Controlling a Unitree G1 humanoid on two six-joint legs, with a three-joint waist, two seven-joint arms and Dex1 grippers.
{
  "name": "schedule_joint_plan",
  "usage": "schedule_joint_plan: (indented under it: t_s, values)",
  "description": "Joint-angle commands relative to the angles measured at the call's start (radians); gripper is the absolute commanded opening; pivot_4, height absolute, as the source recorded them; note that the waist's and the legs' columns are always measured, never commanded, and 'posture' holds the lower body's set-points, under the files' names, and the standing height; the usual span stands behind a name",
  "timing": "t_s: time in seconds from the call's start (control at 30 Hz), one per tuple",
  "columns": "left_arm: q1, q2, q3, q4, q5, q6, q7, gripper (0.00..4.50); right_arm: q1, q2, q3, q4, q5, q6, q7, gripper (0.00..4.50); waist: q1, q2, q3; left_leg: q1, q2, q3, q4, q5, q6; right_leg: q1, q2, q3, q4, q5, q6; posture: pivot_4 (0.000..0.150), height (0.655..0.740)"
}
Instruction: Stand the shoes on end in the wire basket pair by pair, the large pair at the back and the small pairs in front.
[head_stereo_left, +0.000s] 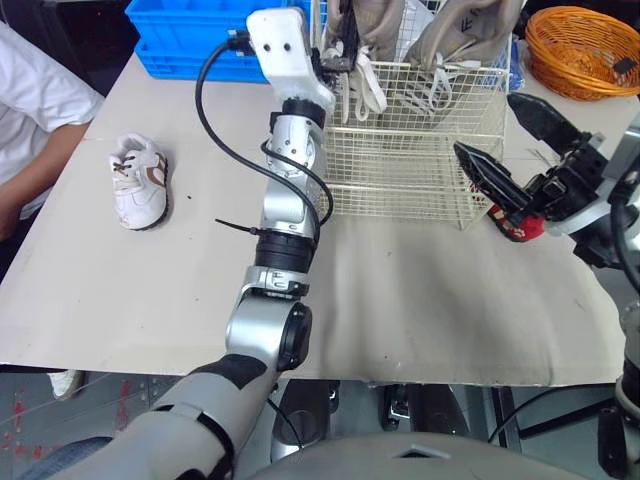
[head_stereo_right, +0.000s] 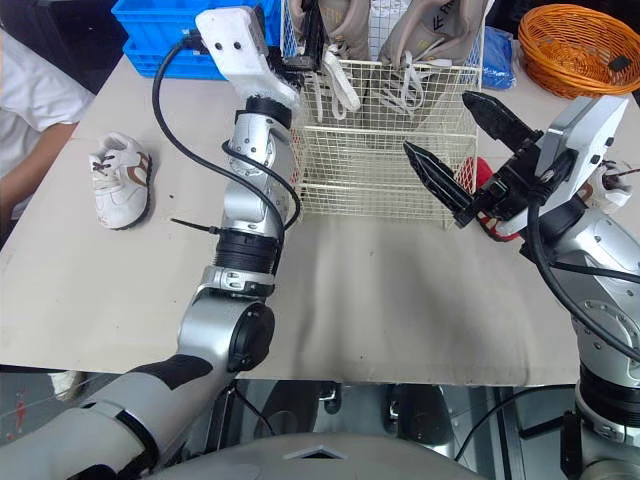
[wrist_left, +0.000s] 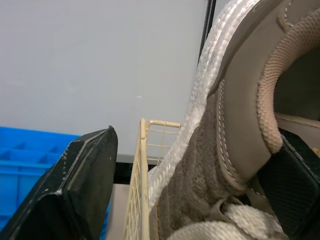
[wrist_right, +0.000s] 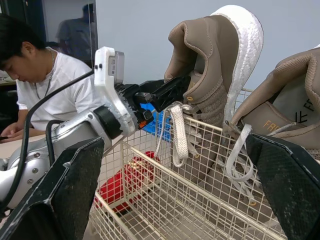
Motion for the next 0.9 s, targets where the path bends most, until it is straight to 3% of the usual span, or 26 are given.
schedule_joint_plan:
  t_s: [0.03,0.37,0.57,0.7,0.9]
  values:
    - [0.052,-0.013,-0.03,-0.107,-0.045,0.048,-0.059,4.46,0.001,-0.015,-0.054,-0.009,-0.002,-0.034,0.008,4.5,0.0,0.0,0.0,0.0,0.0,0.0,0.0,0.0,0.0,0.0,0.0,0.0,0.0,0.0,0.0,0.15,0.686]
    - [0.156,0.118,-0.051,-0.398,-0.089,0.206,-0.193,4.46,0.073,-0.094,-0.162,0.095,-0.07,-0.042,0.055,4.5,-0.002,0.0,0.0,0.0,0.0,0.0,-0.001,0.0,0.0,0.0,0.0,0.0,-0.001,0.0,0.0,0.15,0.686]
    - [0.148,0.379,-0.084,-0.534,-0.215,0.444,-0.507,4.46,0.218,-0.185,-0.208,0.237,-0.138,0.007,0.132,4.5,-0.001,0.001,0.0,0.0,0.0,0.0,-0.001,0.0,0.0,0.0,0.0,0.0,-0.001,0.0,0.0,0.15,0.686]
    - [0.166,0.538,-0.071,-0.628,-0.377,0.656,-0.687,4.46,0.295,-0.183,-0.207,0.328,-0.166,-0.018,0.204,4.5,-0.002,0.003,0.0,0.0,0.0,0.0,-0.002,0.0,0.0,0.0,0.001,0.0,-0.001,0.0,0.0,0.15,0.686]
    - [0.239,0.737,-0.061,-0.773,-0.562,0.818,-0.927,4.46,0.322,-0.183,-0.19,0.476,-0.211,-0.038,0.285,4.5,-0.003,0.005,0.0,0.001,0.001,0.0,-0.002,0.0,0.0,0.0,0.001,0.001,-0.002,0.0,0.0,0.15,0.686]
